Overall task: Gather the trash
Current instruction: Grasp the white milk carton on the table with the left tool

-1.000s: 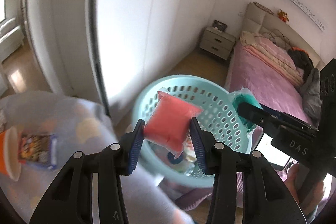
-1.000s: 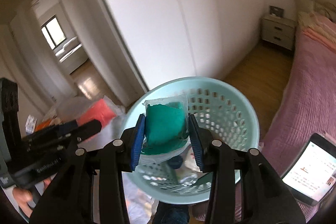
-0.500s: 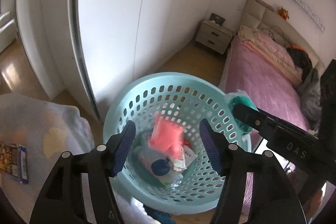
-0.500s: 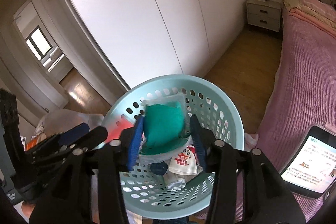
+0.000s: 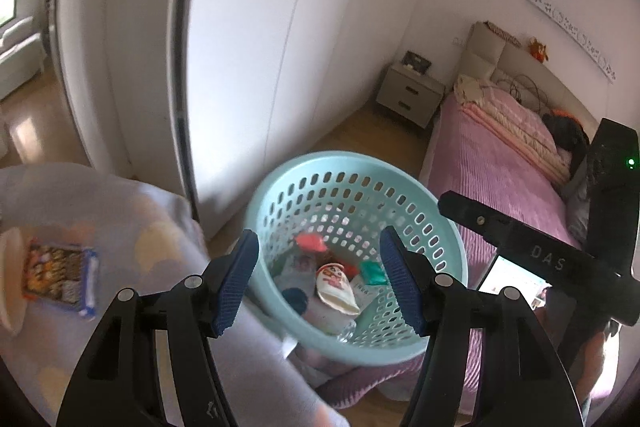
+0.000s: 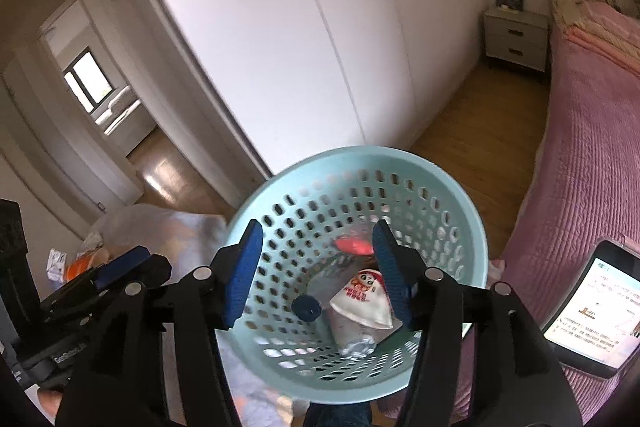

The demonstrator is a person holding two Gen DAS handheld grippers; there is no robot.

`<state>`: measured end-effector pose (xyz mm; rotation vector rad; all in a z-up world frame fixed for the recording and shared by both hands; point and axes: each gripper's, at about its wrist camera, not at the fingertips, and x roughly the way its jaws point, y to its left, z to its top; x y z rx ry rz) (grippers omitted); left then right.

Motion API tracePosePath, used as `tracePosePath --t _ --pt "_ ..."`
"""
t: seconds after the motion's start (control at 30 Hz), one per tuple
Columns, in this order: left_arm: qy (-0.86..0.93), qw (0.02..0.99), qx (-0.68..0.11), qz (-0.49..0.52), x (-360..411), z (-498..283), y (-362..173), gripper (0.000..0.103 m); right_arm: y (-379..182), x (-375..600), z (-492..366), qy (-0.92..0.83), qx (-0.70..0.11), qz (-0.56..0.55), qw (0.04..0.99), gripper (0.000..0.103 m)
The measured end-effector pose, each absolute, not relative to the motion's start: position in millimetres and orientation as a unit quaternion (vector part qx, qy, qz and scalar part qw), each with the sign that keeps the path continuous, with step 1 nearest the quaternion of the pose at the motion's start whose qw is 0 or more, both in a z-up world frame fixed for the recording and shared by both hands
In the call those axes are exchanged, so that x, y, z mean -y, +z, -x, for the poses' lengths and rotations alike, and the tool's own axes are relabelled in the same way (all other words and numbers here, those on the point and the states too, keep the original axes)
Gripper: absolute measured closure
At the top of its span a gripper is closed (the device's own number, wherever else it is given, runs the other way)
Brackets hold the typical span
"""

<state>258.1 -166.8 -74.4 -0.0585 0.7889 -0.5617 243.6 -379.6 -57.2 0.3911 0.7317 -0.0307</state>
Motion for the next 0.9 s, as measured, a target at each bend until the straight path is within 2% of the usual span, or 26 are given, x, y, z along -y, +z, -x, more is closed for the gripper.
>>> tracePosePath --t 0.43,0.9 --pt "-0.192 0.921 -0.333 0.069 54 -211 -33 0.042 -40 267 -242 0.078 -0.356 -0.130 0.922 0.049" --pt "-0.055 0.941 -0.311 0.119 -111 -207 -28 0.042 -81 151 -256 0.165 -0.383 -0.083 0.905 0.049"
